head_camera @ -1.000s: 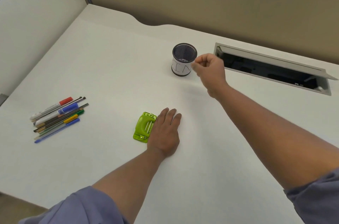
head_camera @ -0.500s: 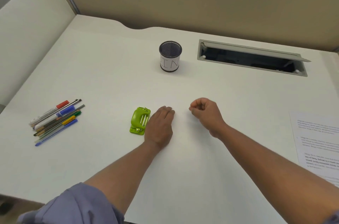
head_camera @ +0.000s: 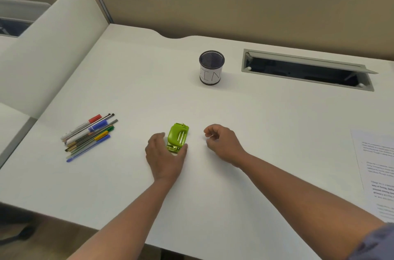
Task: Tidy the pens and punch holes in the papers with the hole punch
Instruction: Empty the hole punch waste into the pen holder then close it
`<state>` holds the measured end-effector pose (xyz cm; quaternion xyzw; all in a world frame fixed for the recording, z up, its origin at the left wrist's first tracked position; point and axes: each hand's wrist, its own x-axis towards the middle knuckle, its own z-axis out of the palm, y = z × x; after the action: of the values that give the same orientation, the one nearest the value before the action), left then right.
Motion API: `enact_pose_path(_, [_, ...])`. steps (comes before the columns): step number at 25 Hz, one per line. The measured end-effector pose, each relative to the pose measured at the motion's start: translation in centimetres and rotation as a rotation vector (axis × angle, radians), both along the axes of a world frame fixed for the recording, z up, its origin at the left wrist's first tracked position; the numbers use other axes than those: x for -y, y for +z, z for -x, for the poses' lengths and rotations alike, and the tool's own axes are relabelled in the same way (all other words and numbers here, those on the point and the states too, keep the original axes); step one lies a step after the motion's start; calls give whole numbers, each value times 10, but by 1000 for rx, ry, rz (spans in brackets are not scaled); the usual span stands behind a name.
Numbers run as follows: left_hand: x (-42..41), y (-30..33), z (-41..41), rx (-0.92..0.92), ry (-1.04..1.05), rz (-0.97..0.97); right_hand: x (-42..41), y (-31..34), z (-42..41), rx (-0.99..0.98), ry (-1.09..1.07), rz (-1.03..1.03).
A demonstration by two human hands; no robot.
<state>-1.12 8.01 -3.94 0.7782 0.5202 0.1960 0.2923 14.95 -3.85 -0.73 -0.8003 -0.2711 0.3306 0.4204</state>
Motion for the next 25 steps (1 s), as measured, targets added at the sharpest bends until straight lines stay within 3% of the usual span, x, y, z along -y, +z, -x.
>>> enact_pose_path(2, [-8,1,4,9,-68,-5,-12,-2,5,25,44,13])
enact_pose_path(6, [-13,12,-3,152,-129,165,-20,-6,6,104,113,38])
enact_pose_path(11, [0,32,-50,224,-393,236,4,2,-21,176,18,16])
enact_pose_path(19, [32,51,-173,102,-779,281,84,14,-103,232,-280,2])
enact_pose_path(25, [35,46,-246,-4,-899,243,95,0,-148,207,-425,-46])
